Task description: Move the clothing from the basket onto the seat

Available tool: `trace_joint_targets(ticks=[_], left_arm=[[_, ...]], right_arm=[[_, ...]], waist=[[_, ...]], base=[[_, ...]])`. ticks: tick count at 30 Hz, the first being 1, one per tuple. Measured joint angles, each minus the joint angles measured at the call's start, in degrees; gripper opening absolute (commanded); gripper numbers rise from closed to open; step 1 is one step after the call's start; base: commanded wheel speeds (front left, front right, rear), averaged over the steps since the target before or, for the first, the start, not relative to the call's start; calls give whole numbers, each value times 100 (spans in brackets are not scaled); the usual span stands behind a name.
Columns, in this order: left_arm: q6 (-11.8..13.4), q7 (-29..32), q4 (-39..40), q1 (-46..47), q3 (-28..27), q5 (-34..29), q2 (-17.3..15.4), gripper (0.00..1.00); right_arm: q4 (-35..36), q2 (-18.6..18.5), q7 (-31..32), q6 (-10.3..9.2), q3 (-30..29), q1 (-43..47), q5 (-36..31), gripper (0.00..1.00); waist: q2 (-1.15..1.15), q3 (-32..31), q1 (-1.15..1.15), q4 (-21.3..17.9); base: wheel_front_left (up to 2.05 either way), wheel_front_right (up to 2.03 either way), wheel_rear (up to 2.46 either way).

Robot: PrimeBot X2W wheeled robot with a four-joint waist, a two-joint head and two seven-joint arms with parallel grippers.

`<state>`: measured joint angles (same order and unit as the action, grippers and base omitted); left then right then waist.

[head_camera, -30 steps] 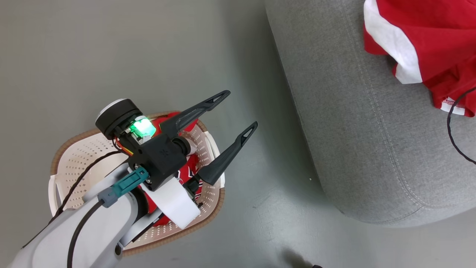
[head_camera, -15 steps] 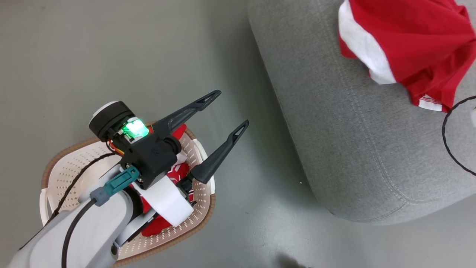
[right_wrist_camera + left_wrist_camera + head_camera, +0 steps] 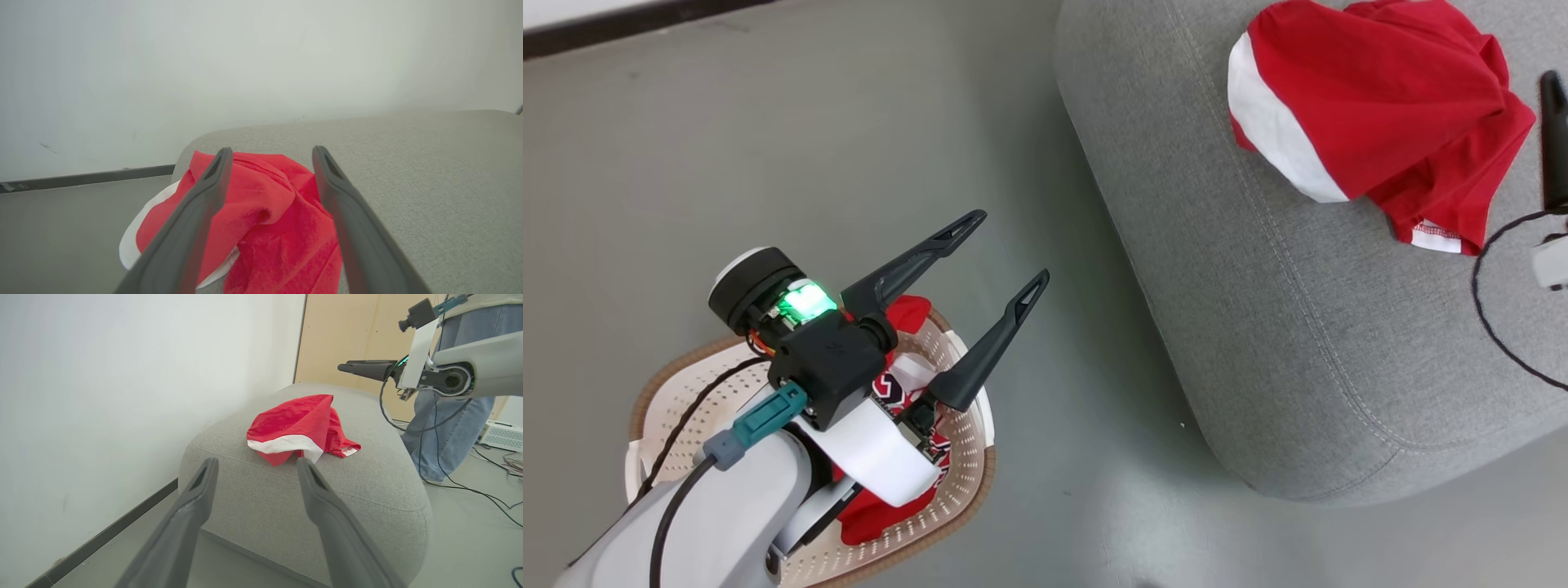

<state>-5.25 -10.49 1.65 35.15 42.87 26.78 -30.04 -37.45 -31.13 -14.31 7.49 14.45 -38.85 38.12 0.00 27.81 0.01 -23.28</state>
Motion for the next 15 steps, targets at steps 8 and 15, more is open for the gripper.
trace_joint_targets(ticks=[8,15], left_arm=[[77,-122,-16,-241,15,13,110,100],[200,-200,-35,-483,35,15,200,100]], right_arm=[[299,202,-14,0,192,-4,-267,100],[421,487,-15,0,508,-21,-443,100]], waist=[[0,-276,0,139],[0,-511,0,363]], base=[[0,0,0],[0,0,0]])
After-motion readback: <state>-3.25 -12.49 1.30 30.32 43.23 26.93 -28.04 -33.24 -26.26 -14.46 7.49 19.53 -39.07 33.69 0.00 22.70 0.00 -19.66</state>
